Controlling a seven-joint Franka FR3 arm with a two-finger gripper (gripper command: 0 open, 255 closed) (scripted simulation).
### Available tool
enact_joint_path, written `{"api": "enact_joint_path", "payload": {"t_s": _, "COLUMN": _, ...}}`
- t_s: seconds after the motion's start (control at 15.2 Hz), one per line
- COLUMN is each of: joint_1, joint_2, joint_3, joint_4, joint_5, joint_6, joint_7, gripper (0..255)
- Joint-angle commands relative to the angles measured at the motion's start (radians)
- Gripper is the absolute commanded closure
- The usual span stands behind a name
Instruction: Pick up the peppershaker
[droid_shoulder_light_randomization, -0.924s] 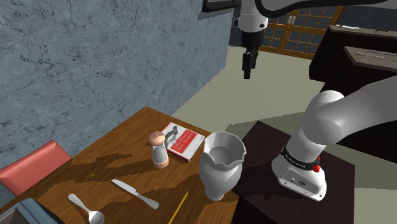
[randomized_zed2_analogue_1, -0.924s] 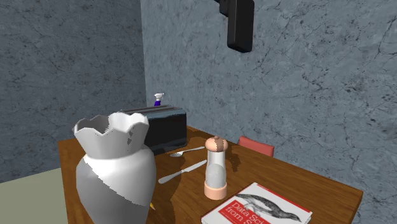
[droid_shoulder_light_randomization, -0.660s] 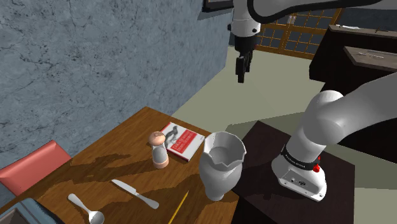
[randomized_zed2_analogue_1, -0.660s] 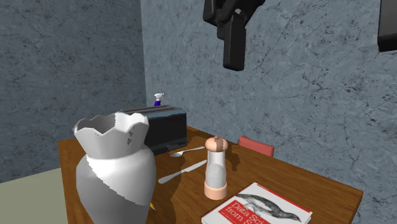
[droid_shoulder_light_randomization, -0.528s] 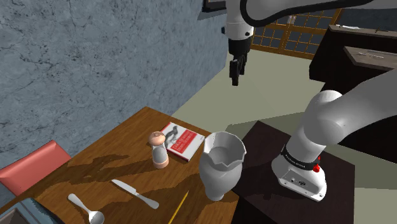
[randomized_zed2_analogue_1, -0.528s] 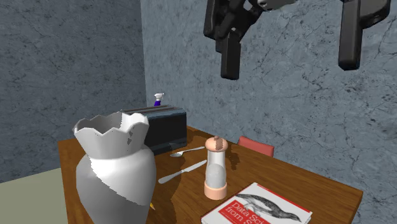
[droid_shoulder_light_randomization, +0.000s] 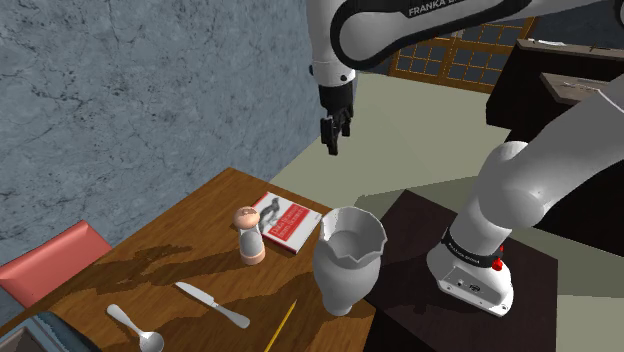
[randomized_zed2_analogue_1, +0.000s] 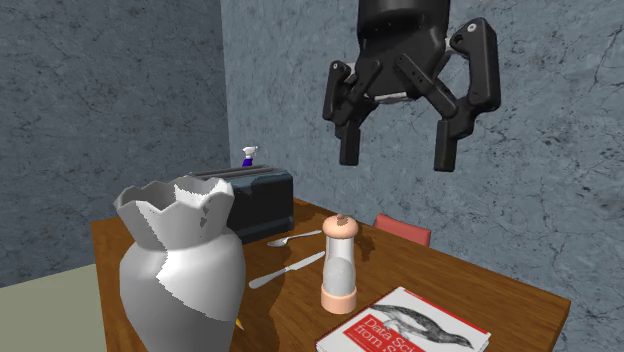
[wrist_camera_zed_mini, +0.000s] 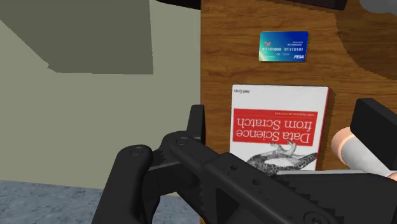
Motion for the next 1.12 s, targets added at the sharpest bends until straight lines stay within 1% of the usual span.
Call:
{"api": "enact_joint_path", "payload": {"t_s": 0.0, "joint_1": 0.010, "joint_2": 0.068, "joint_3": 0.030, "joint_4": 0.031, "joint_5": 0.008, "joint_6": 0.033, "joint_7": 0.038, "gripper": 0}}
{"api": "enact_joint_path", "payload": {"t_s": 0.26, "joint_1": 0.027, "joint_2": 0.204, "joint_3": 0.080, "joint_4": 0.108, "joint_5": 0.006, "joint_6": 0.086, "joint_7": 0.107, "gripper": 0}}
{"api": "enact_joint_path", "payload": {"t_s": 0.46, "joint_1": 0.041, "joint_2": 0.312, "joint_3": 0.113, "joint_4": 0.177, "joint_5": -0.008, "joint_6": 0.117, "joint_7": 0.160, "gripper": 0}}
{"api": "enact_joint_path", "payload": {"t_s": 0.79, "joint_1": 0.076, "joint_2": 0.498, "joint_3": 0.154, "joint_4": 0.316, "joint_5": -0.052, "joint_6": 0.150, "joint_7": 0.250, "gripper": 0}}
{"api": "enact_joint_path", "payload": {"t_s": 1.06, "joint_1": 0.118, "joint_2": 0.653, "joint_3": 0.170, "joint_4": 0.450, "joint_5": -0.097, "joint_6": 0.156, "joint_7": 0.317, "gripper": 0}}
